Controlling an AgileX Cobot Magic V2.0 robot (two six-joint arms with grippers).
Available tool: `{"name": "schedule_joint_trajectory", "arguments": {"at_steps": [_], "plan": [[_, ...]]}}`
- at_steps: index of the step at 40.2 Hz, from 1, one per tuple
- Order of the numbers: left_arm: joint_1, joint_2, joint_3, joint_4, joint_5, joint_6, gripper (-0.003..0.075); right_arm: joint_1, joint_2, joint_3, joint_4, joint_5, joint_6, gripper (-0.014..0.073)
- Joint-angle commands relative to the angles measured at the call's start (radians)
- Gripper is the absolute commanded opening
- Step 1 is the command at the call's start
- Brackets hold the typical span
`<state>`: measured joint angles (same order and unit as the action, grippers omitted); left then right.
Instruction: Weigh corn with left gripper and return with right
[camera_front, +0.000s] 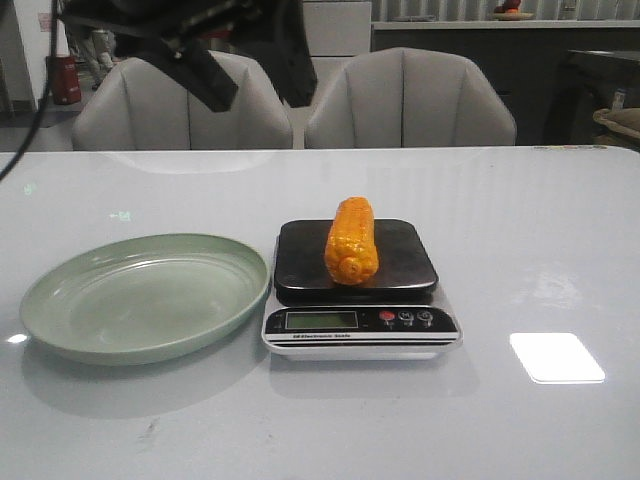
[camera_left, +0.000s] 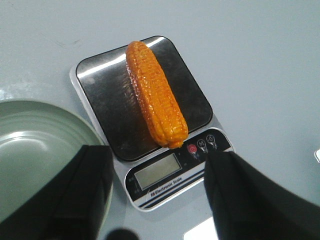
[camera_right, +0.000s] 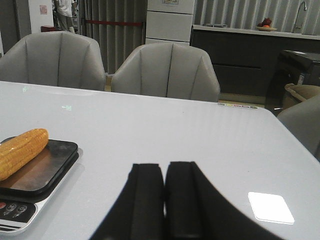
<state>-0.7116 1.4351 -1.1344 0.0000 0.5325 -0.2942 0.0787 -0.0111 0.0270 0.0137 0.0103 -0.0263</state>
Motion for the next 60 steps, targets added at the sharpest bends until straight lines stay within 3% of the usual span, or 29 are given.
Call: {"name": "schedule_joint_trajectory", "arguments": {"at_steps": [1, 20, 37, 45, 51, 56, 60], "plan": [[0.001, -0.135, 0.035, 0.0, -0.066, -0.001, 0.0456, -0.005, -0.019, 0.003, -0.014, -0.082, -0.001, 0.0163], [0.001, -0.72, 0.428, 0.089, -0.158, -0.001, 0.0456, -0.005, -0.018, 0.003, -0.014, -0.082, -0.001, 0.0163], [0.001, -1.27, 0.61, 0.169, 0.029, 0.04, 0.0454, -0.005, -0.018, 0.003, -0.014, -0.082, -0.001, 0.0163], [0.001, -1.461, 0.654, 0.176, 0.082, 0.08, 0.0317, -0.005, -0.018, 0.003, -0.014, -0.082, -0.001, 0.0163], [0.001, -1.447, 0.667, 0.176, 0.08, 0.082, 0.0108, -0.005, -0.018, 0.003, -0.014, -0.097, -0.001, 0.0163], [0.001, -1.447, 0.671, 0.176, 0.068, 0.082, 0.0121, -0.004, -0.018, 0.002, -0.014, -0.123, -0.001, 0.0163], [0.001, -1.447, 0.671, 0.178, 0.068, 0.082, 0.0121, -0.002, -0.018, 0.002, -0.014, -0.223, 0.0, 0.0163]]}}
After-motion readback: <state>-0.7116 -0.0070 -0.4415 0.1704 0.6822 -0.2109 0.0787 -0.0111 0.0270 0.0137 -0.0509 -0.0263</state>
